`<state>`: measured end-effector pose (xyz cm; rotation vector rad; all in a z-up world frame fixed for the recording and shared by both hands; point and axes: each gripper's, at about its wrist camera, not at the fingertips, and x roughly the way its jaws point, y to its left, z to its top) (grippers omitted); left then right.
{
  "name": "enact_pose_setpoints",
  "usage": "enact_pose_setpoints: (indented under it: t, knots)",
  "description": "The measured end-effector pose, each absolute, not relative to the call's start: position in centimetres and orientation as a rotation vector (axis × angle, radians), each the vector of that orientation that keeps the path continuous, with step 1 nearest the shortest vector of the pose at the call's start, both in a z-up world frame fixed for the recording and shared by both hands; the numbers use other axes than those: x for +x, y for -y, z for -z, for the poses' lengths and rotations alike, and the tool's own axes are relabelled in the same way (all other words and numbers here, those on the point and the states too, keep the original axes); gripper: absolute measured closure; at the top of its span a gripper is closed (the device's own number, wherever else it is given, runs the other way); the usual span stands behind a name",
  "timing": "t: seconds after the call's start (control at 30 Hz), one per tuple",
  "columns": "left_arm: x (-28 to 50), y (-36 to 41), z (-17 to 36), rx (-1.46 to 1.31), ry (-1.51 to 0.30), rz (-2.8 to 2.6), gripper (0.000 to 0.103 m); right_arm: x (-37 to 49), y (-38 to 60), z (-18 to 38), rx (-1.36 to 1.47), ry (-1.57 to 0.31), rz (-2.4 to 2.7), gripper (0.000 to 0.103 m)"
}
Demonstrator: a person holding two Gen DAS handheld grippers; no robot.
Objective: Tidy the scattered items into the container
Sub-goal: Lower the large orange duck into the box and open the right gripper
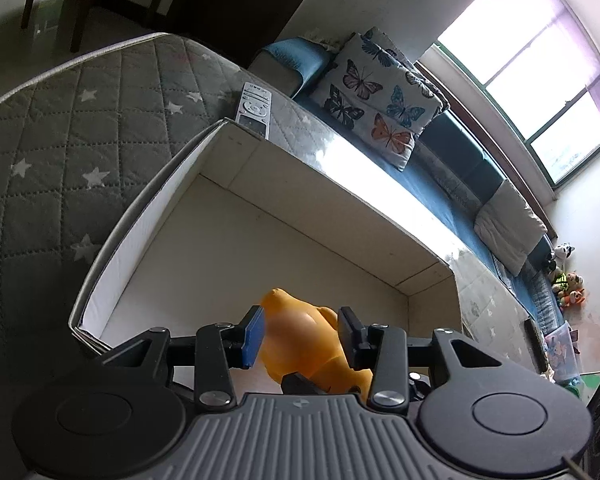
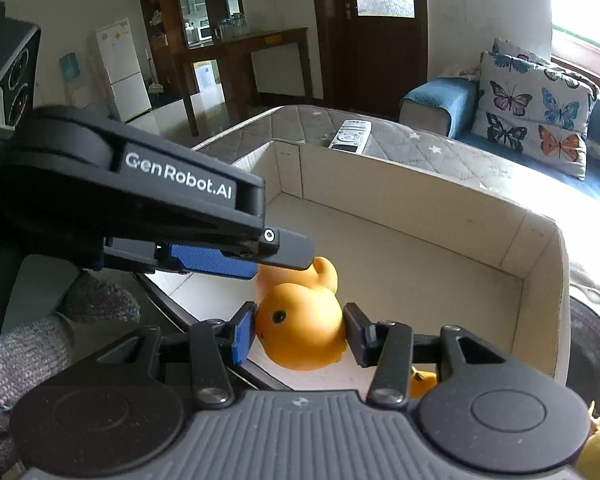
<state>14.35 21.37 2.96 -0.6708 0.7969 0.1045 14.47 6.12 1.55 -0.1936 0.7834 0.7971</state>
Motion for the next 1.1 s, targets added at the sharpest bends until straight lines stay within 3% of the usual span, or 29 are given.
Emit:
enact_pose_setpoints:
  t: [0.37,0.5,1.1]
  knots:
    - [12.8,-20.6,-4.5,-0.641,-0.759,-0.098,0.061,13.2,-3.9,-3.5,-0.184,-0.723,-0.795,0.055]
    - [12.0,-19.8,-5.1,-0.634,-0.747,-0.084,0.061,11.9,-2.5,-4.4,-0.190,-0.691,-0.792,0.048]
    - [9.5,-12.1,-5.8,-0.538,-0.763,0.037,0.061,6.5,5.9,-4.9,-0.139,-0.636,-0.698,0.039]
